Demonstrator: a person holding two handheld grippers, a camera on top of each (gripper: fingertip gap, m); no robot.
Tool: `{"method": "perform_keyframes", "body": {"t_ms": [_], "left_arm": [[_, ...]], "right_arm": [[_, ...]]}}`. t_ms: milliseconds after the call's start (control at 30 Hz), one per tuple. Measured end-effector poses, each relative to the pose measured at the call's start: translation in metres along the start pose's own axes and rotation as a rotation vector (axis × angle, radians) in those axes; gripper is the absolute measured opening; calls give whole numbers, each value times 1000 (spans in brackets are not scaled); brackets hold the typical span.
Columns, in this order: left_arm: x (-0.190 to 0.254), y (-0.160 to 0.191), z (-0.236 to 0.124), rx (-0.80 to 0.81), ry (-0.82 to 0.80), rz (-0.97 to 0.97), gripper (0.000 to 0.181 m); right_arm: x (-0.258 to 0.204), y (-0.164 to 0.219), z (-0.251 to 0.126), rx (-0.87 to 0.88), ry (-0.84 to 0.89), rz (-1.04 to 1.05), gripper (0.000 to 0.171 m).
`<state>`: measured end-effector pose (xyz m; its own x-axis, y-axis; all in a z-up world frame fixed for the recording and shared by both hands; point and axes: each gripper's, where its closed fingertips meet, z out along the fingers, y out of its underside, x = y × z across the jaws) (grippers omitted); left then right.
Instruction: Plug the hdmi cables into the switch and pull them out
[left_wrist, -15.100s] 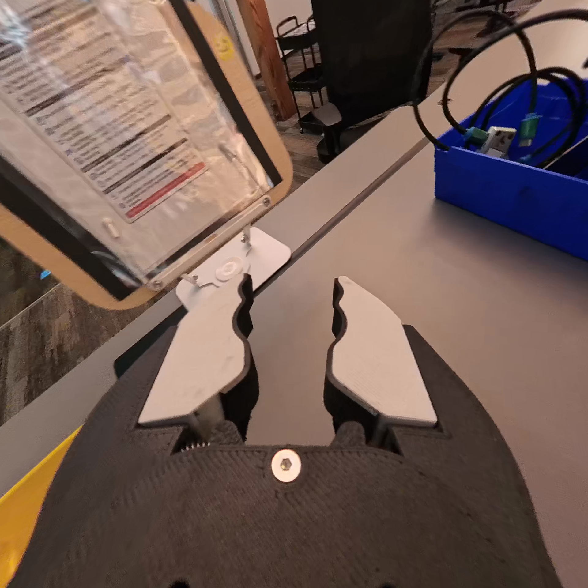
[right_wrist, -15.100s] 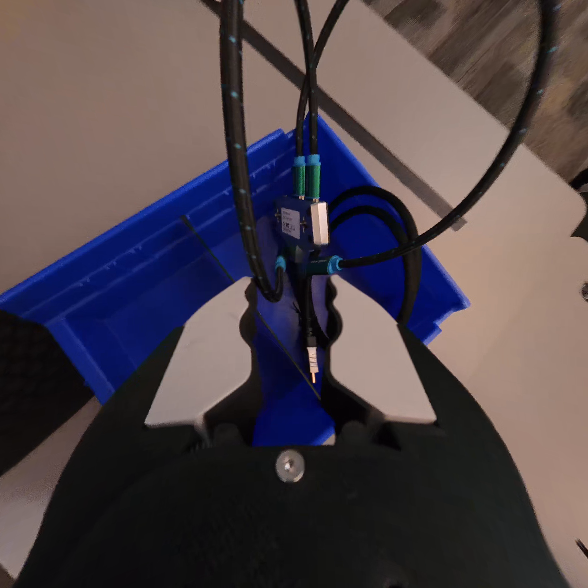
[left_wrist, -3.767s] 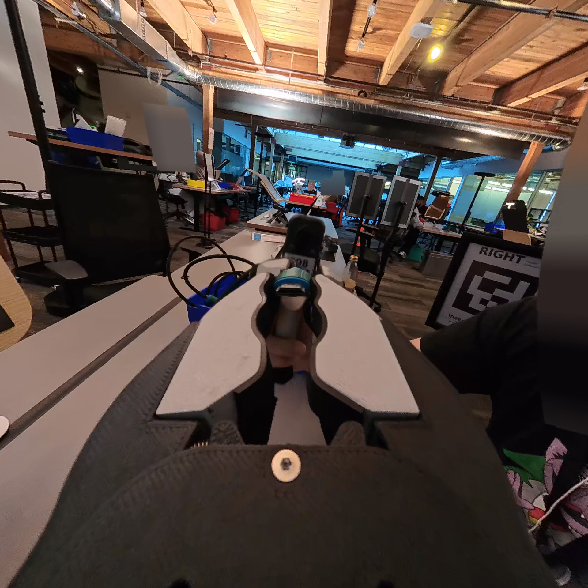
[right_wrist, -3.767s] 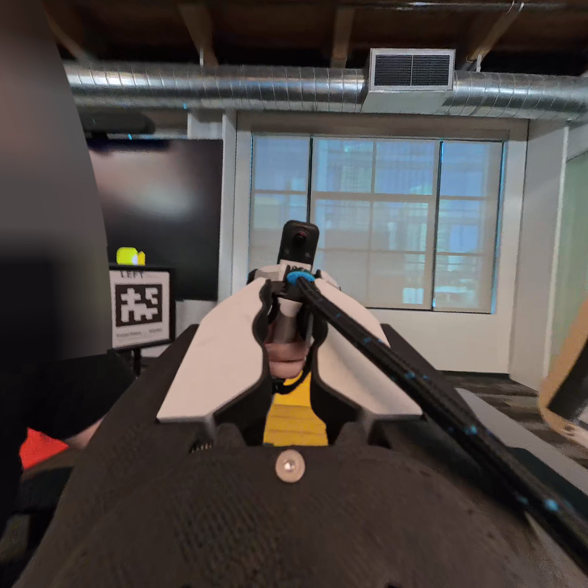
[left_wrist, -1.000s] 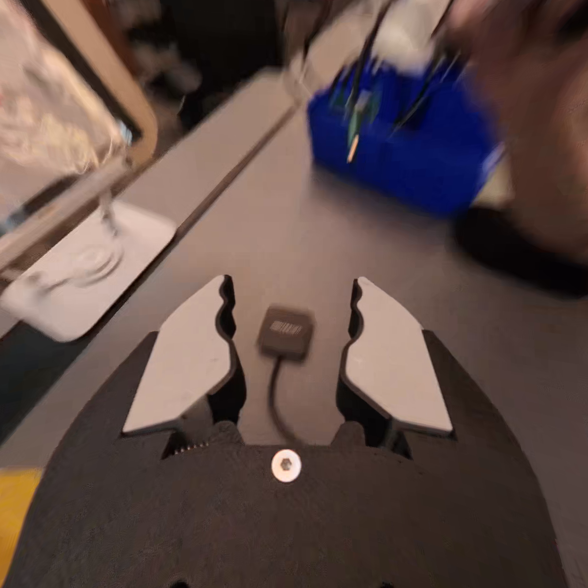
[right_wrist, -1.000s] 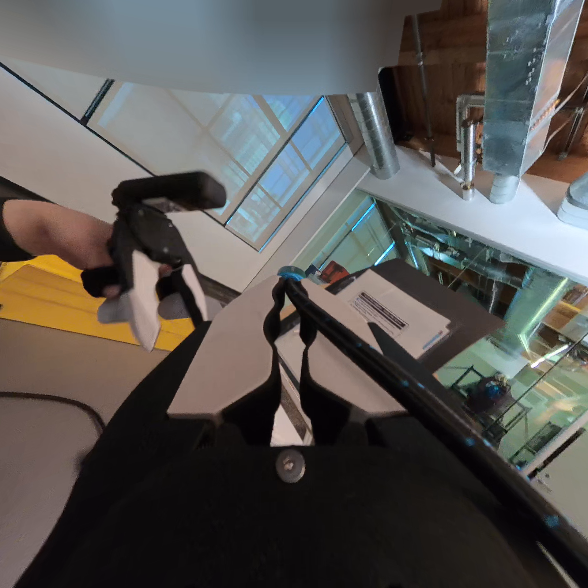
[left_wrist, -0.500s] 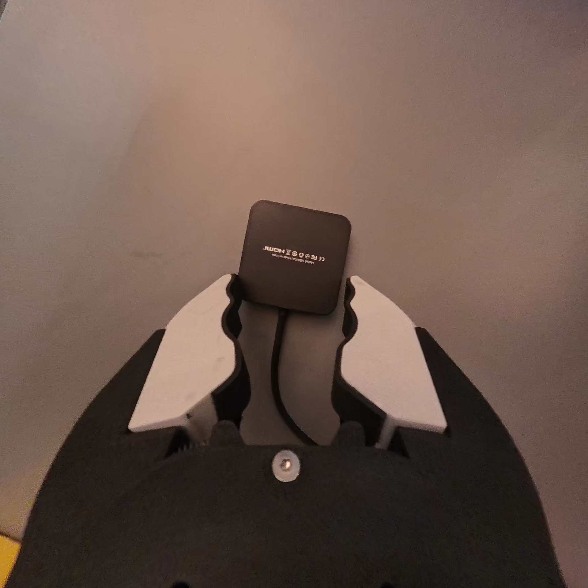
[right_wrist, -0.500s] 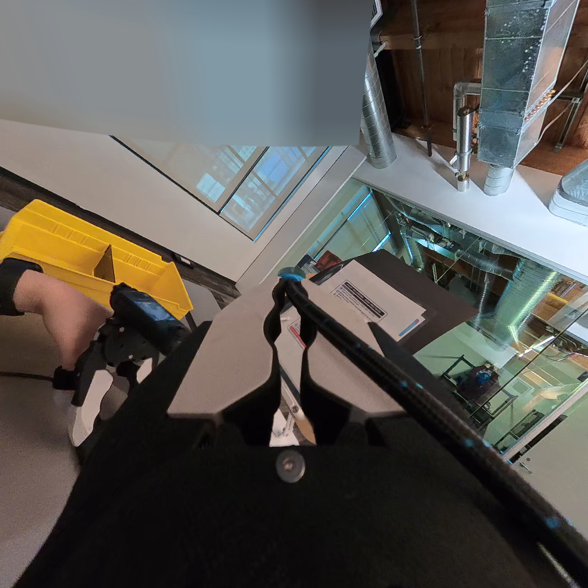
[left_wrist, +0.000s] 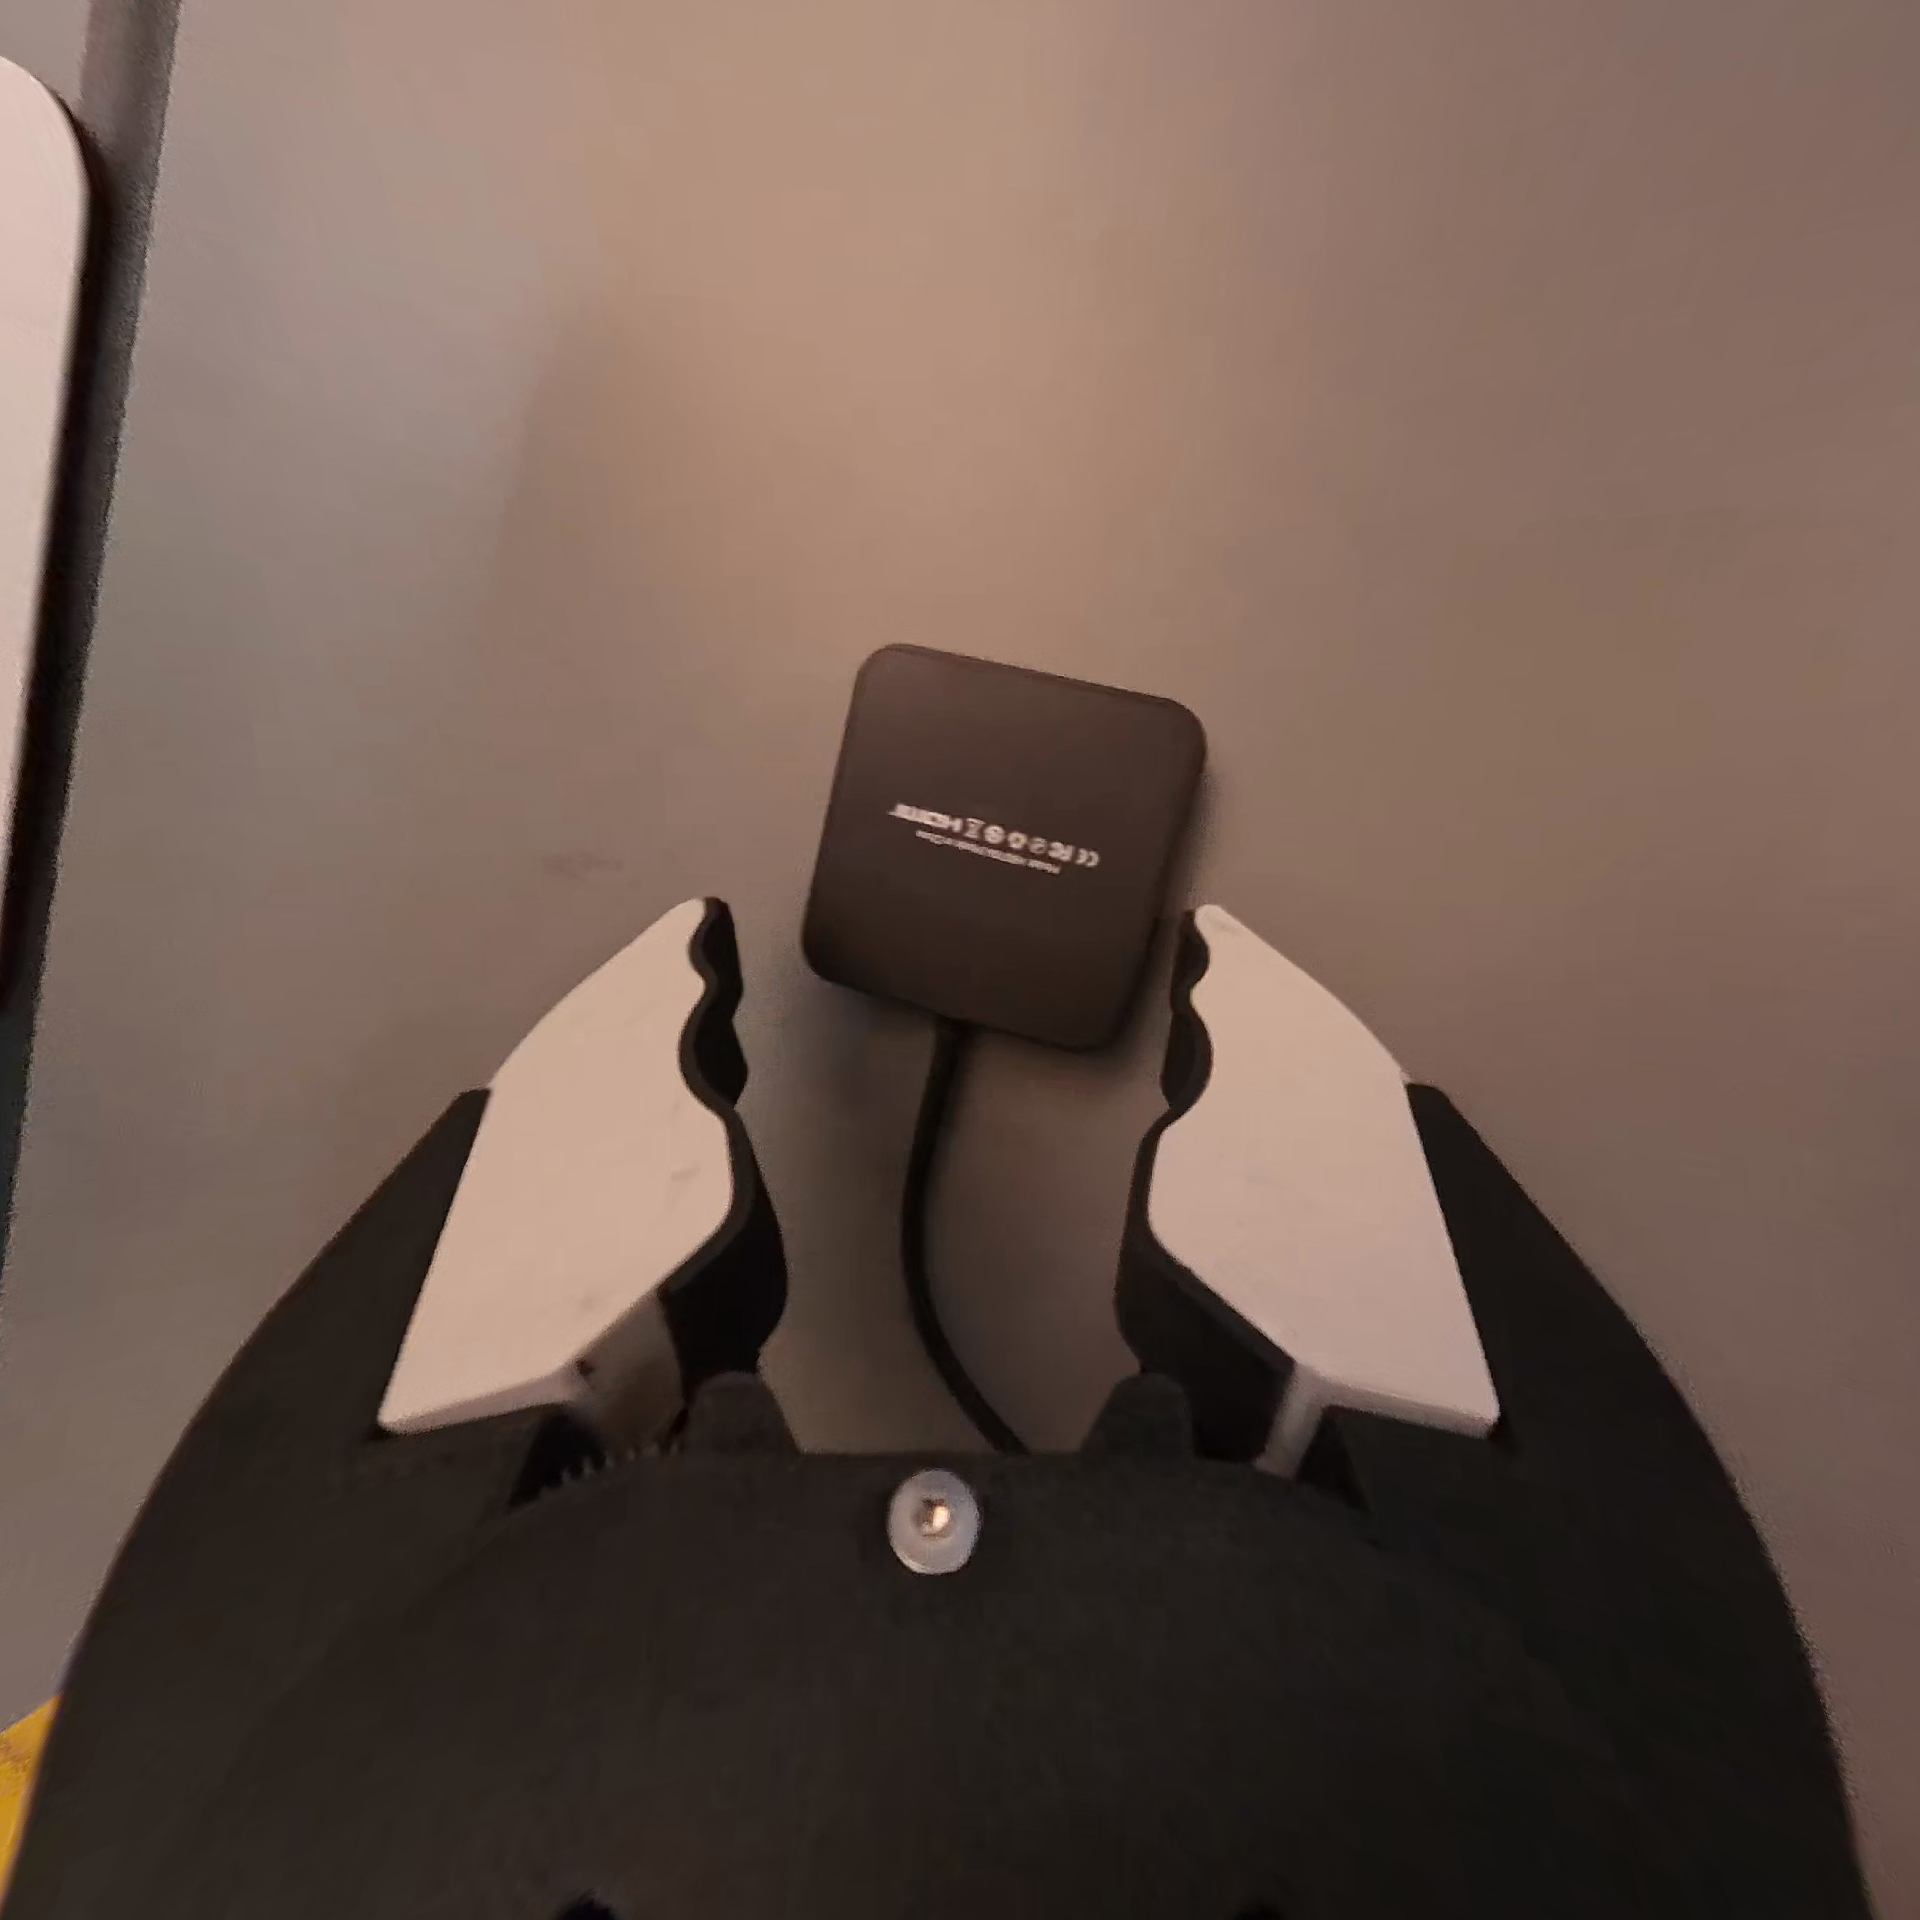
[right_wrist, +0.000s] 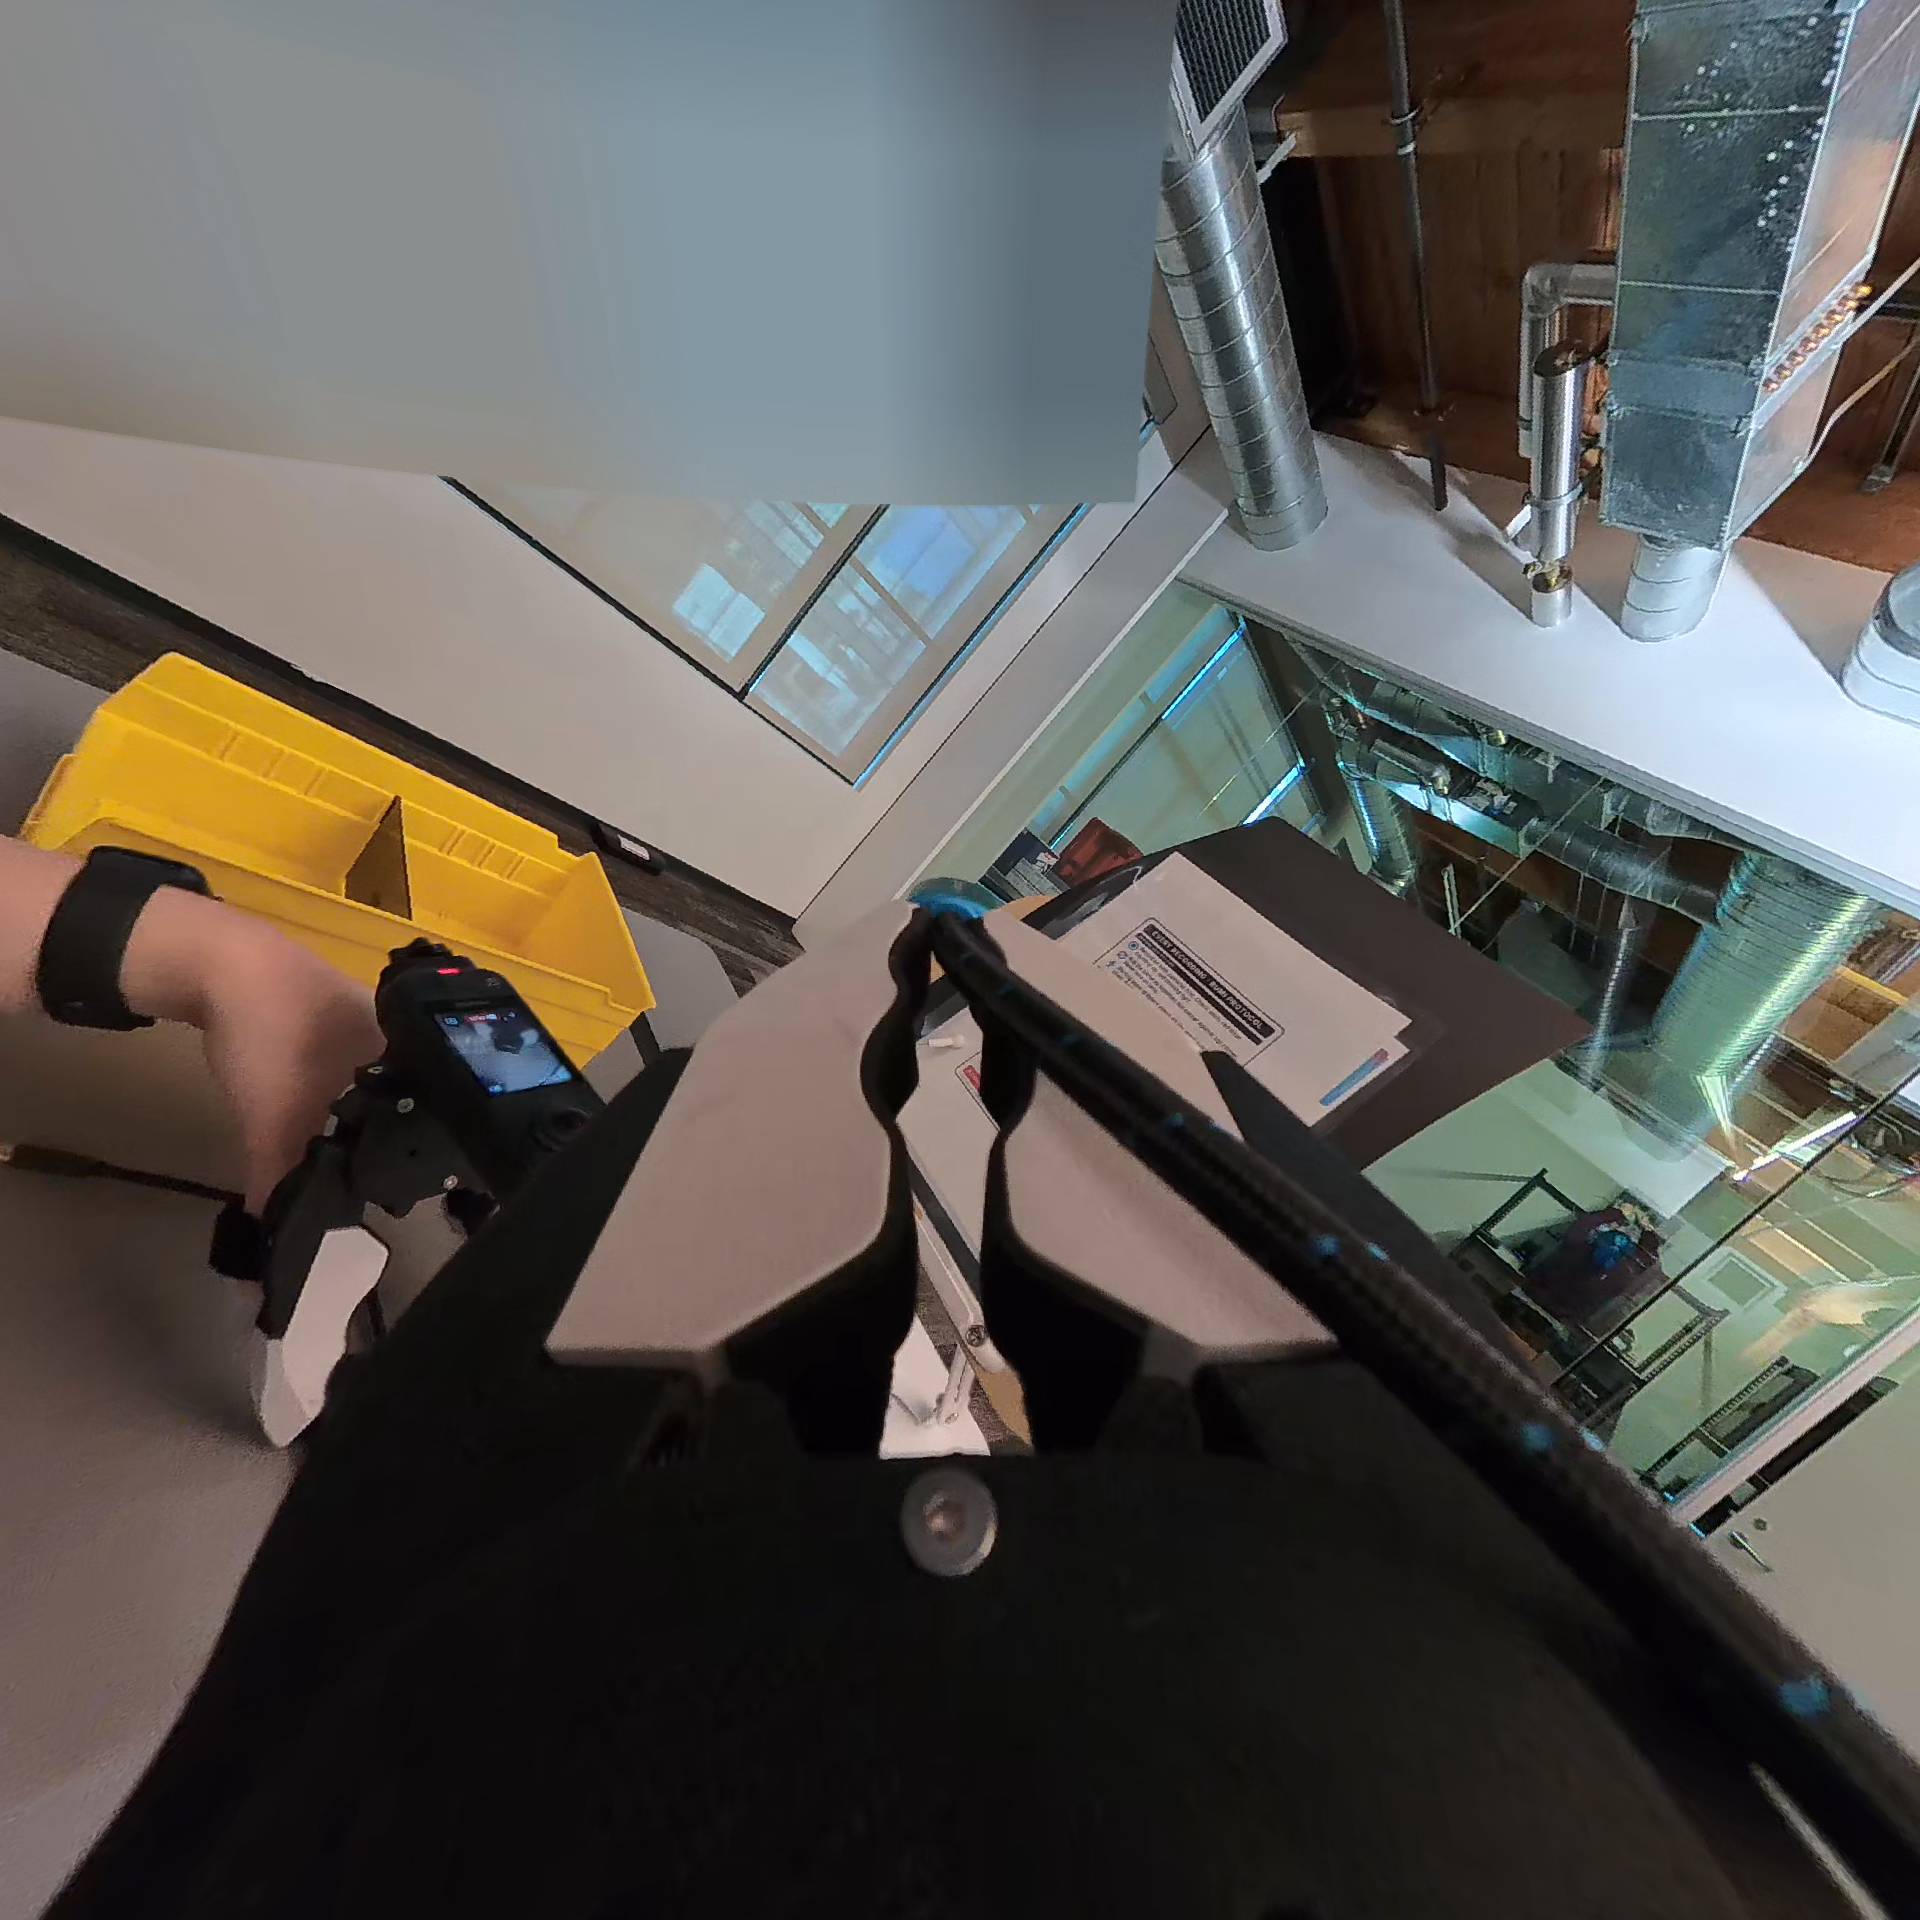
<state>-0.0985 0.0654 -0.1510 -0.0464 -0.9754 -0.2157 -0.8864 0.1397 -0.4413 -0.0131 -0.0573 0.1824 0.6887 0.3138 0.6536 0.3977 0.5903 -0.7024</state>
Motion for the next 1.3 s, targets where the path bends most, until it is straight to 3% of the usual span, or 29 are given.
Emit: {"method": "perform_keyframes", "body": {"t_ms": [333, 433, 567, 700, 733, 767, 800, 1033, 1167, 1300], "left_arm": [[10, -1, 10, -6, 207, -54, 88], [12, 2, 6, -24, 213, -49, 68], [14, 7, 2, -53, 208, -45, 68], [19, 11, 2, -81, 206, -40, 91], [19, 10, 2, -85, 204, -44, 89], [17, 8, 2, -79, 199, -58, 70], [15, 7, 2, -66, 195, -75, 67], [6, 4, 5, -53, 146, -178, 67], [-7, -14, -3, 96, 145, -334, 67], [-20, -59, -47, 475, 273, -554, 67]], "right_arm": [[9, 9, -4, -18, 5, 13, 7], [10, 12, -5, -40, 6, 3, 7], [11, 7, -8, -25, 5, 4, 7], [12, 9, -8, -28, 2, 8, 7], [11, 9, -8, -28, 1, 7, 7], [10, 9, -8, -31, -5, 7, 7], [9, 10, -7, -36, -10, 5, 7], [10, 16, -8, -70, -12, -11, 7], [19, 19, -12, -86, 26, 2, 7], [40, 34, -10, -132, 186, 39, 7]]}}
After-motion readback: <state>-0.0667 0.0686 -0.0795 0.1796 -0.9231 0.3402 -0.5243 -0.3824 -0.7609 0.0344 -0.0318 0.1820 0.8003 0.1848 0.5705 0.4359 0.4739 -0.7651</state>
